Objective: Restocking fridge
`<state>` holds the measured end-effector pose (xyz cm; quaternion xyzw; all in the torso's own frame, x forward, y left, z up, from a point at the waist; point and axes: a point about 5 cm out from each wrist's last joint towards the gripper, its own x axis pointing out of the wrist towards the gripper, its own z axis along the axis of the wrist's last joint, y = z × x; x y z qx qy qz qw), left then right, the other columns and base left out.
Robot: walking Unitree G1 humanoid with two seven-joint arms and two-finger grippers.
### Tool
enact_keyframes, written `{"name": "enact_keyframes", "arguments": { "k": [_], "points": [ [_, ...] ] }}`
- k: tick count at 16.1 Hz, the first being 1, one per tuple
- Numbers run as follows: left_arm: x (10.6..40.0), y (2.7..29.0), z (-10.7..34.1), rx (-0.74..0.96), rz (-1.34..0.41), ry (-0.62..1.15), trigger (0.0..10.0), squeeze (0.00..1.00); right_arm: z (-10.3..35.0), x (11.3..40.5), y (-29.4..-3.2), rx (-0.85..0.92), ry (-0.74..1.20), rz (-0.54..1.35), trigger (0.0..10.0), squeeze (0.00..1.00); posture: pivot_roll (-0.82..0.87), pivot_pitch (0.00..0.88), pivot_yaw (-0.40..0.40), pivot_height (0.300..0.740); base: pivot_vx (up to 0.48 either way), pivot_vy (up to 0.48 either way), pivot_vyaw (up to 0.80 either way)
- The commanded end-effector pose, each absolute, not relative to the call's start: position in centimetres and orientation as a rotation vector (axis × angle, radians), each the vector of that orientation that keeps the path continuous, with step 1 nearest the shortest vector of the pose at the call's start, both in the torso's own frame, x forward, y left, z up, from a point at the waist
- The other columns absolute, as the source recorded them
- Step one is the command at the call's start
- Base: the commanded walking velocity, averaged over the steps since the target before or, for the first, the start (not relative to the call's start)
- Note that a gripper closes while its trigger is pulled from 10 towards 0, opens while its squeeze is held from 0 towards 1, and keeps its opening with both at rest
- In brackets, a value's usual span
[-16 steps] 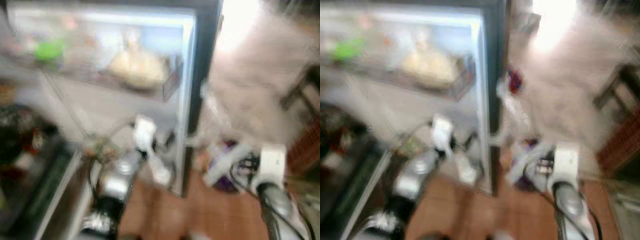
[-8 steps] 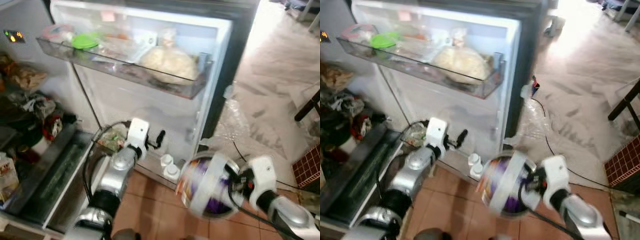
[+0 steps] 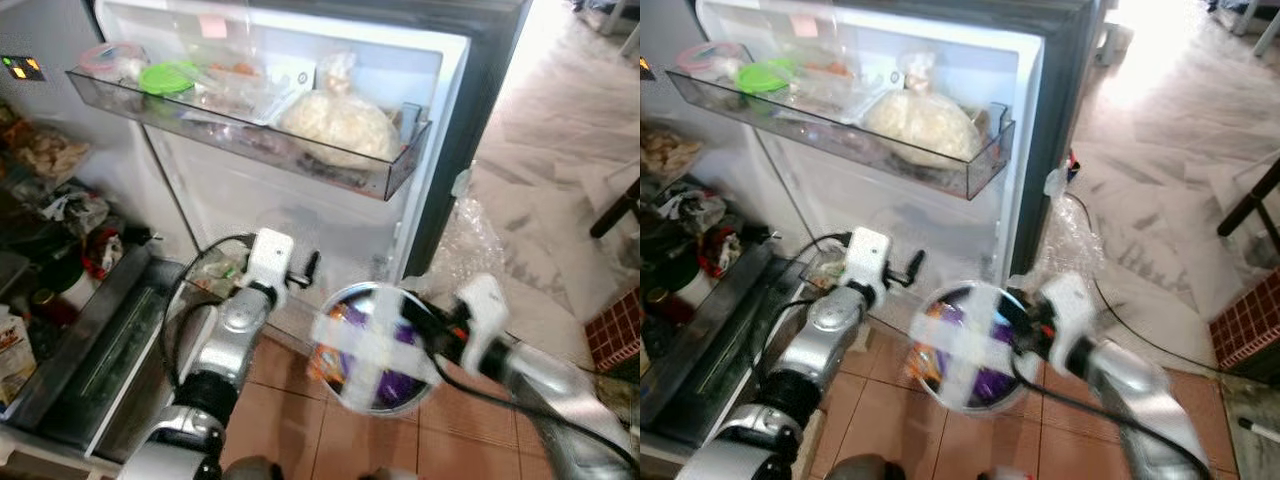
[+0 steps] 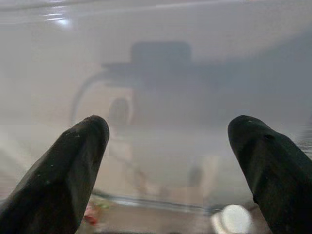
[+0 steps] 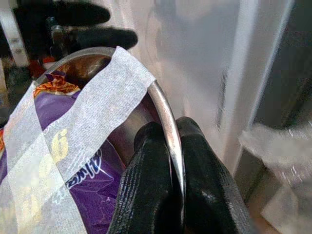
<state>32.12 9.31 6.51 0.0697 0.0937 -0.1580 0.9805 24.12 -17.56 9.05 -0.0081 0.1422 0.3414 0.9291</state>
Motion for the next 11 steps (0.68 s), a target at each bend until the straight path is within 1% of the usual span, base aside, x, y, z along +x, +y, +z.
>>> {"name": "enact_keyframes", "arguments": {
  "k": [1,4,7,9,10,11],
  "points": [
    [32.0,10.5,6.4,0.159,-0.259,0.192,10.0,0.00,9.6,25.5,-16.5,-0.041,0.237,0.725,10.0,0.00,-0.01,0.000,0.026,0.740,0.000,0.000,0.00],
    [31.8,12.2,6.1,0.164,-0.155,0.198,10.0,0.00,10.1,28.2,-14.7,-0.037,0.179,0.742,10.0,0.00,0.02,0.000,0.020,0.740,0.000,0.000,0.00],
    [31.3,13.3,6.2,0.182,-0.096,0.180,10.0,0.00,9.8,29.8,-13.7,-0.092,0.152,0.762,10.0,0.00,0.05,0.000,-0.001,0.740,0.000,0.000,0.75],
    [30.7,14.4,6.7,0.126,-0.008,0.195,10.0,0.00,10.0,30.6,-13.3,-0.092,0.145,0.761,10.0,0.00,0.05,0.000,0.002,0.740,0.000,0.000,0.80],
    [30.4,14.6,7.5,0.184,-0.052,0.143,10.0,0.00,10.3,31.3,-13.1,-0.111,0.129,0.774,10.0,0.00,0.06,0.000,0.004,0.740,0.000,0.000,0.80],
    [30.0,15.0,7.7,0.189,-0.055,0.123,10.0,0.00,10.5,31.9,-13.1,-0.121,0.112,0.755,10.0,0.00,0.07,0.000,0.004,0.740,0.000,0.000,0.80]
  ]
}}
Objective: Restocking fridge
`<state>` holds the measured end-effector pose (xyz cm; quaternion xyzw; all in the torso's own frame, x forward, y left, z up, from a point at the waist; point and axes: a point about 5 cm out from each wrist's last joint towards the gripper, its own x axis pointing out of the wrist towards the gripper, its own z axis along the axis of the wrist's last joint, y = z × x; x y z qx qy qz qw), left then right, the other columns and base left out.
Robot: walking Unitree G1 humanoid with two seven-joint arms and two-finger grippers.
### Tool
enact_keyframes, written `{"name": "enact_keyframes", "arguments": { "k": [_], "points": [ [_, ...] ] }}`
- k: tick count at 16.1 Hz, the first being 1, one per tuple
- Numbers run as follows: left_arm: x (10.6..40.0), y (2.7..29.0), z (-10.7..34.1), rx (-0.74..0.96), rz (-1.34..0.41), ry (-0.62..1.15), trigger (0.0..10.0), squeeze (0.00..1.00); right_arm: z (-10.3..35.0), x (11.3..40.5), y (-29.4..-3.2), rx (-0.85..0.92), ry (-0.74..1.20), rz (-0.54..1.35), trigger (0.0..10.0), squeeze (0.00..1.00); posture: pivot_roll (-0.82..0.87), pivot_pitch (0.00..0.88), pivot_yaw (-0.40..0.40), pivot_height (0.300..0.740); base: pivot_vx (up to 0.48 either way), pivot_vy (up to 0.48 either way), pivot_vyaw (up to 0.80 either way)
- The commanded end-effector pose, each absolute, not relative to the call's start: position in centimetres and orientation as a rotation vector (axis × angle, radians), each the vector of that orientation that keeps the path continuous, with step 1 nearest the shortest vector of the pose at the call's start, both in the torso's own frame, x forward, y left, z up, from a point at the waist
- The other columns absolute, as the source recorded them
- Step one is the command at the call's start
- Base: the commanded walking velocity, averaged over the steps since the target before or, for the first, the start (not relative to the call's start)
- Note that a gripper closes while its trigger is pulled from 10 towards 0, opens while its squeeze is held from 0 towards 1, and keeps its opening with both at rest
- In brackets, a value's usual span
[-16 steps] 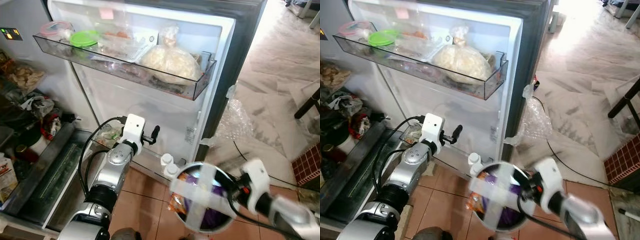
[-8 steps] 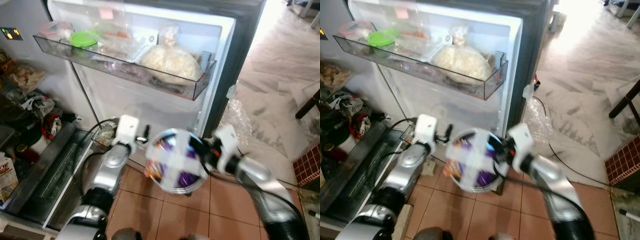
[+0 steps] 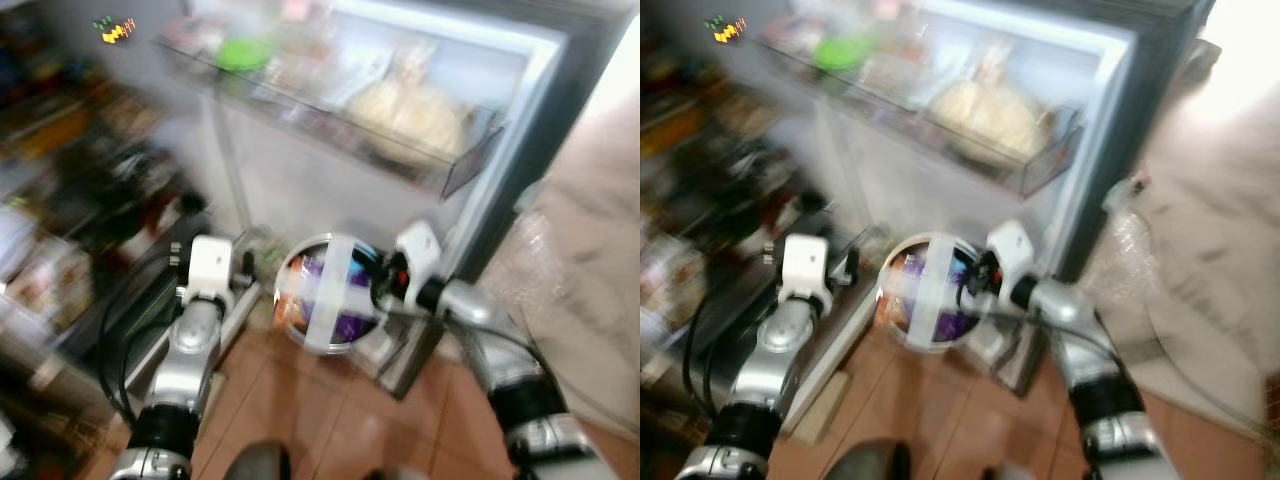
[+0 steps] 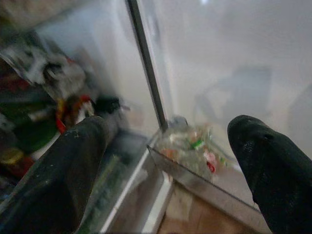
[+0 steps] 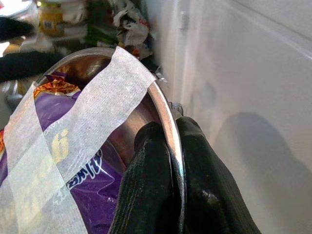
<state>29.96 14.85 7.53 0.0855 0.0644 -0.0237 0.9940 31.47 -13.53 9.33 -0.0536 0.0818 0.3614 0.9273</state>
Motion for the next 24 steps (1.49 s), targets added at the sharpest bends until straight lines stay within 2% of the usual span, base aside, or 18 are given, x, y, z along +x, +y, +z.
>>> {"name": "enact_keyframes", "arguments": {
  "k": [1,5,10,17,24],
  "points": [
    [29.3,15.5,7.4,0.182,-0.024,0.137,10.0,0.00,10.6,32.4,-13.2,-0.110,0.094,0.714,10.0,0.00,0.08,0.000,0.002,0.740,0.000,0.000,0.80],
    [26.3,15.8,7.2,0.128,0.018,0.155,10.0,0.00,10.4,31.9,-12.6,-0.060,0.061,0.677,10.0,0.00,0.09,0.000,0.010,0.740,0.000,0.000,0.80],
    [25.2,17.8,8.1,0.077,0.117,0.162,10.0,0.00,10.5,31.6,-11.3,-0.029,-0.002,0.576,10.0,0.00,0.10,0.000,0.020,0.740,0.000,0.000,0.80],
    [24.1,18.4,7.8,0.016,0.144,0.209,10.0,0.00,10.6,31.8,-10.5,0.011,-0.020,0.499,10.0,0.00,0.12,0.000,0.012,0.740,0.000,0.000,0.80],
    [23.9,18.2,7.9,-0.011,0.124,0.215,10.0,0.00,11.2,32.0,-10.5,0.046,-0.041,0.421,10.0,0.00,0.10,0.000,0.026,0.740,0.034,0.000,0.07]
  ]
}}
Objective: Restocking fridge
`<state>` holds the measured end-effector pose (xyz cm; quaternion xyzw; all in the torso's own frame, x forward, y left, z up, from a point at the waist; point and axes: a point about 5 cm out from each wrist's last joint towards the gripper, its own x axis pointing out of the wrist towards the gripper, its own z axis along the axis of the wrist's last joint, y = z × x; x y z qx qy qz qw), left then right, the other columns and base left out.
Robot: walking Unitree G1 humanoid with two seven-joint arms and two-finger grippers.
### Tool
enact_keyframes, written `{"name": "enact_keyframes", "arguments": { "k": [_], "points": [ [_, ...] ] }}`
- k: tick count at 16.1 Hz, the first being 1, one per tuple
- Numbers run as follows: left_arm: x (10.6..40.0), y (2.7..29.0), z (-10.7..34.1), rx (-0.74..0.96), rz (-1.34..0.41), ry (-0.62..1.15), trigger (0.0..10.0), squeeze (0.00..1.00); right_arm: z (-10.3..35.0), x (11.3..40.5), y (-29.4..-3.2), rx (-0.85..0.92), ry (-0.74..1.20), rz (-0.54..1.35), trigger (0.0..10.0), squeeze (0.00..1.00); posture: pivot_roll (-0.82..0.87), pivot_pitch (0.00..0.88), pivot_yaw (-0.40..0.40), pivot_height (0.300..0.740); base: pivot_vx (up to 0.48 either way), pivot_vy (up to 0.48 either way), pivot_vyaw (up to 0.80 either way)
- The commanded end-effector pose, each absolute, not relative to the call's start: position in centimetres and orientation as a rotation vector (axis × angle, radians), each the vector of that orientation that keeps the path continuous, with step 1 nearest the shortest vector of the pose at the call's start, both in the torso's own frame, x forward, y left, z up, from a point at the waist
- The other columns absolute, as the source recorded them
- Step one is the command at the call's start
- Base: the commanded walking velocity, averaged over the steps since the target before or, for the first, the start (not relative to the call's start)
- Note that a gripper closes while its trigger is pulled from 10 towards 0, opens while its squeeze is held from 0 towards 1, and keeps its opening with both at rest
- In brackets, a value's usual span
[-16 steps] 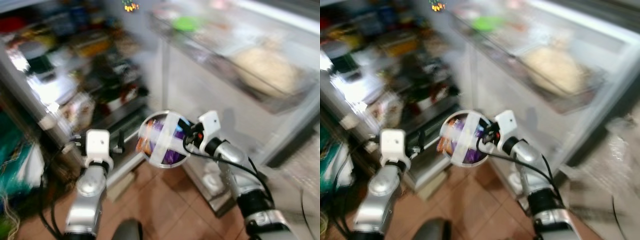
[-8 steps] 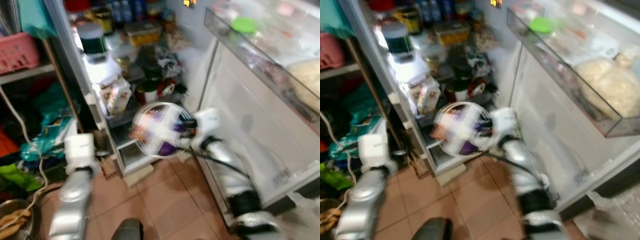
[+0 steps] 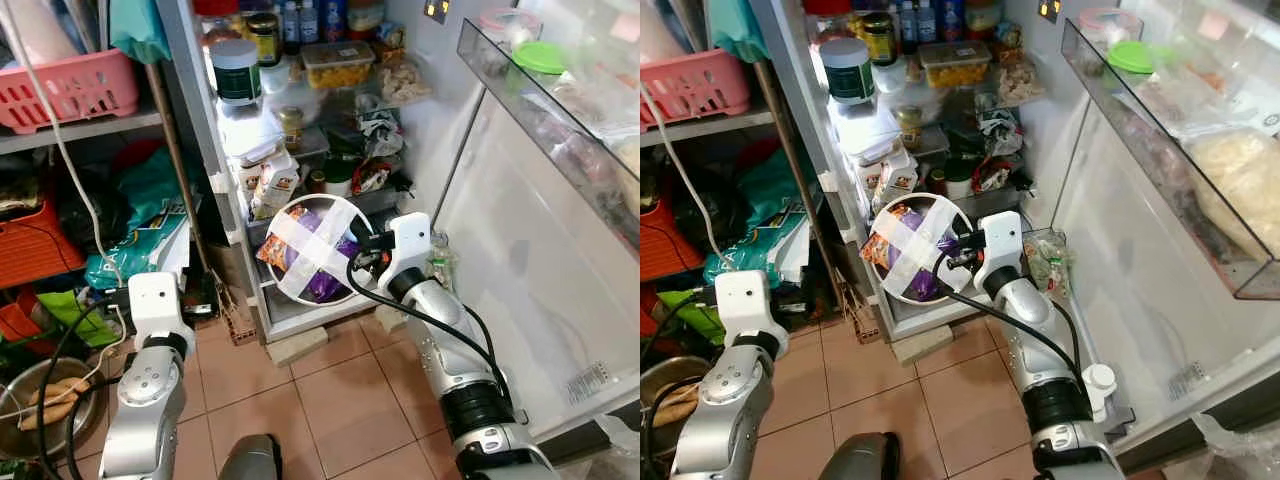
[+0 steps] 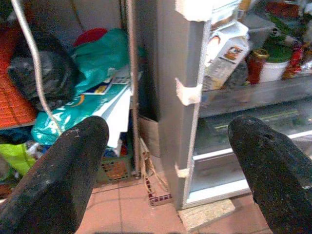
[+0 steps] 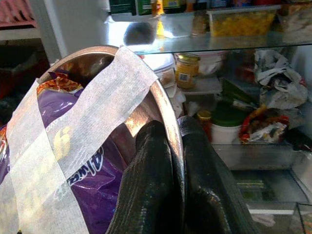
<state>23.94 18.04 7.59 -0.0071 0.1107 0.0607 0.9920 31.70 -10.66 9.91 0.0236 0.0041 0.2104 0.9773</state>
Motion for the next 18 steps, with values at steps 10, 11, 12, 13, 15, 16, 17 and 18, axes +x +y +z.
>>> {"name": "enact_keyframes", "arguments": {
  "k": [10,11,12,13,15,16,17,18],
  "points": [
    [23.8,18.2,7.9,-0.014,0.112,0.224,10.0,0.00,11.5,32.9,-10.3,0.098,-0.010,0.333,10.0,0.00,0.11,0.000,0.033,0.740,0.292,0.000,0.00],
    [23.9,18.2,7.9,-0.015,0.113,0.224,10.0,0.00,11.5,33.0,-10.2,0.098,-0.010,0.332,10.0,0.00,0.11,0.000,0.033,0.740,0.296,0.000,0.00],
    [23.9,18.1,8.0,-0.016,0.113,0.223,10.0,0.00,11.7,33.1,-9.9,0.104,-0.012,0.339,10.0,0.00,0.11,0.000,0.033,0.740,0.289,0.000,0.00],
    [23.9,18.1,8.0,-0.017,0.114,0.223,10.0,0.00,11.8,33.1,-9.7,0.104,-0.015,0.349,10.0,0.00,0.11,0.000,0.033,0.740,0.274,0.000,0.00],
    [24.0,18.0,8.0,-0.016,0.114,0.222,10.0,0.00,12.1,33.1,-9.1,0.076,-0.036,0.393,10.0,0.00,0.11,0.000,0.031,0.740,0.246,0.000,0.00],
    [24.0,18.0,8.0,-0.016,0.115,0.223,10.0,0.00,12.1,33.1,-9.1,0.070,-0.035,0.398,10.0,0.00,0.11,0.000,0.030,0.740,0.000,0.000,0.47],
    [24.0,18.0,8.0,-0.017,0.116,0.226,10.0,0.00,12.1,33.0,-9.0,0.064,-0.035,0.400,10.0,0.00,0.11,0.000,0.030,0.740,0.000,0.000,0.79],
    [24.0,18.0,8.0,-0.018,0.117,0.226,10.0,0.00,12.0,33.0,-9.0,0.058,-0.036,0.406,10.0,0.00,0.11,0.000,0.029,0.740,0.000,0.000,0.80]
  ]
}}
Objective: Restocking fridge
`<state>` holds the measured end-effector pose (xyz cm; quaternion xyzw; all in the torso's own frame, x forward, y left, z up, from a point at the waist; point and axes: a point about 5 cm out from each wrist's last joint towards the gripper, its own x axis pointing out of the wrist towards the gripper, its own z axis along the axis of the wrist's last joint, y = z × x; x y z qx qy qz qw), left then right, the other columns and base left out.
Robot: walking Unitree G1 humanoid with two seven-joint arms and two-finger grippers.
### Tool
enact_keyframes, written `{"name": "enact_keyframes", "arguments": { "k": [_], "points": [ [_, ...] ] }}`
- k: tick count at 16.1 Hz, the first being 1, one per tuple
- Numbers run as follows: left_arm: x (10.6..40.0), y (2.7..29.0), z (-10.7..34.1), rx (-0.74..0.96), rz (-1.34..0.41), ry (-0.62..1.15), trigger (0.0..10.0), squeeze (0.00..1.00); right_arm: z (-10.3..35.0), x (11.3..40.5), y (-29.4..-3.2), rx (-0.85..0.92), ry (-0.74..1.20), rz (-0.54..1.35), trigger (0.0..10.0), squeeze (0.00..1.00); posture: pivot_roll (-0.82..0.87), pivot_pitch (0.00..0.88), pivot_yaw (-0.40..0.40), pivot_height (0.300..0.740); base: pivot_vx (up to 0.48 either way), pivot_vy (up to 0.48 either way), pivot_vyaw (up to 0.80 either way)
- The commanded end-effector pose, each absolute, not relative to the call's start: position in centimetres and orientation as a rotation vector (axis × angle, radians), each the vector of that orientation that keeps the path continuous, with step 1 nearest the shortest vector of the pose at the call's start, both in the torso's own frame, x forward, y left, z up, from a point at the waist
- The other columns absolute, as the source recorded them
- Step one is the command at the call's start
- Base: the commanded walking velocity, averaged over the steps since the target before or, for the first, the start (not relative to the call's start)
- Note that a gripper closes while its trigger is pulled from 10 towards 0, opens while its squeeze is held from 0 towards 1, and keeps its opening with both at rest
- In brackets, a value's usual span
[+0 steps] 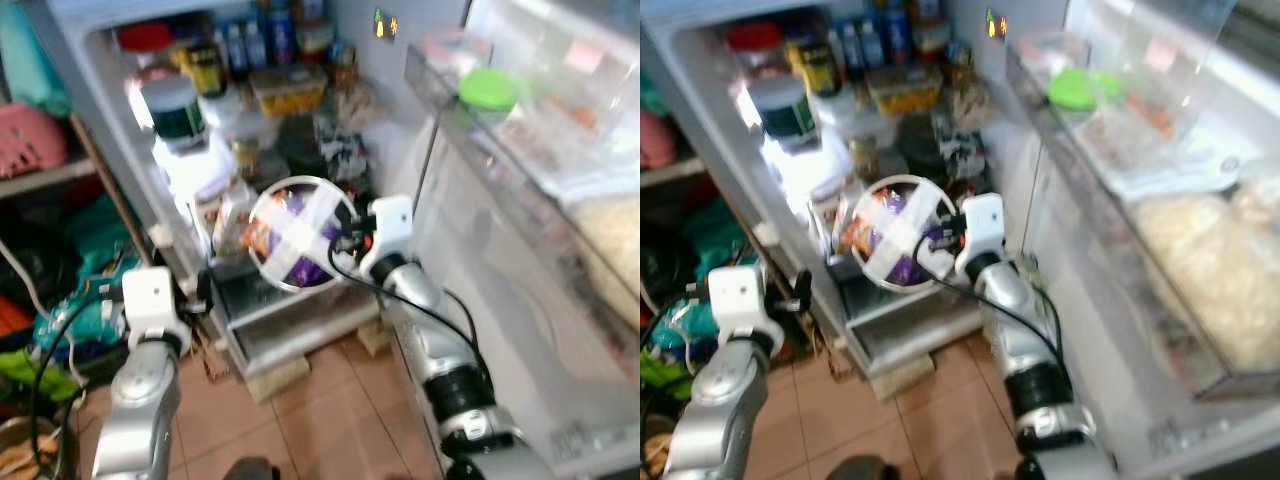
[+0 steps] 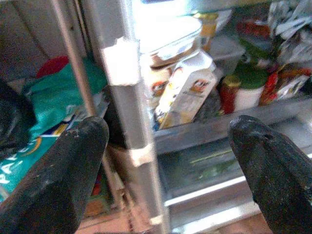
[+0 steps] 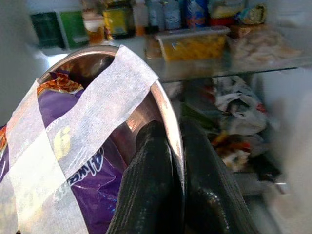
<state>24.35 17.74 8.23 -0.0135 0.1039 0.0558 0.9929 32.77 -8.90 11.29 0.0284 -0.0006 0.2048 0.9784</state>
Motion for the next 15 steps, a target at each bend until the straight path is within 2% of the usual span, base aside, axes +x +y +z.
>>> {"name": "enact_keyframes", "arguments": {
  "k": [1,6,15],
  "points": [
    [24.02,17.93,7.98,-0.017,0.116,0.226,10.0,0.00,12.00,32.96,-8.92,0.057,-0.034,0.404,10.0,0.00,0.11,0.000,0.029,0.740,0.000,0.000,0.80],
    [24.14,17.78,7.97,-0.021,0.107,0.222,10.0,0.00,12.00,33.06,-8.64,0.056,-0.030,0.412,10.0,0.00,0.11,0.000,0.027,0.740,0.000,0.000,0.60],
    [24.20,17.77,7.93,-0.020,0.106,0.219,10.0,0.00,12.13,33.28,-8.40,0.068,-0.034,0.405,10.0,0.00,0.11,0.000,0.022,0.740,0.378,0.000,0.05]
  ]
}}
